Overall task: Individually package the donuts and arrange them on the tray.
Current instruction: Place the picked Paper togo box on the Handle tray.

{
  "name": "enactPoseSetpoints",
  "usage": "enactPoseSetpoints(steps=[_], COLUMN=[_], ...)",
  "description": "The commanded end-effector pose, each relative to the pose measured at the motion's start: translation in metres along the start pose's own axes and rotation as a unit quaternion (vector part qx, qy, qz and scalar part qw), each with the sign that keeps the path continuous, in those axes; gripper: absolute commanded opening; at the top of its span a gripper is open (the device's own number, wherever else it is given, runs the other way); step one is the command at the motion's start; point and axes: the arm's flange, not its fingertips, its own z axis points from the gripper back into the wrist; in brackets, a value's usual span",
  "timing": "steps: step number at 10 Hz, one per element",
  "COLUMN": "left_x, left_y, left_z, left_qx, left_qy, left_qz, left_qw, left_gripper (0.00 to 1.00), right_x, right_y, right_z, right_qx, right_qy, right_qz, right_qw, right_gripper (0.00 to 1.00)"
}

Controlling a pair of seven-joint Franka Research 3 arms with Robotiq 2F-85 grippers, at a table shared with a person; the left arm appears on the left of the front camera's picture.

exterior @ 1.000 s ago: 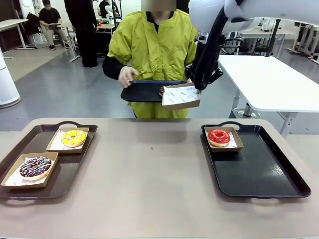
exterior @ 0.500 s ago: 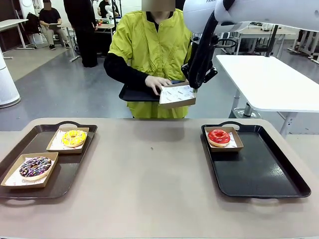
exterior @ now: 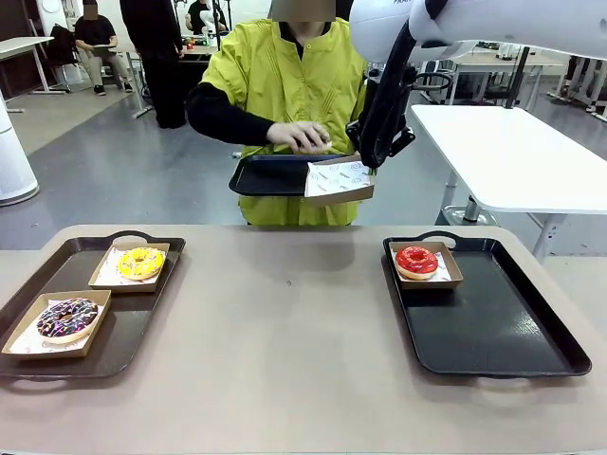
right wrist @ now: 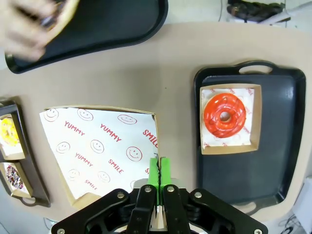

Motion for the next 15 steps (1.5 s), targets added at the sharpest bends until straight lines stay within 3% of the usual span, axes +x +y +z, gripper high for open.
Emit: enactPoseSetpoints(steps=[1,15], left_x=[-0.0019,-0.0019], left_y=[0.0009,0.0009], left_z=[0.0004,0.0004], left_qx=[-0.003,-0.003], left_qy=[-0.001,-0.001], left_qz=[0.001,0.001], left_qw=[1.000,1.000], left_gripper=[0.99,0.99], right_x=[-0.0031,-0.0031], right_y=[-0.0021,-0.0021], right_z=[0.0004,0.0004], right_qx=[0.000,0.000], right_qy=[0.001,0.001], right_qz=[-0.001,-0.001], right_qw=[1.000,1.000], right_gripper=[0.00,0.00])
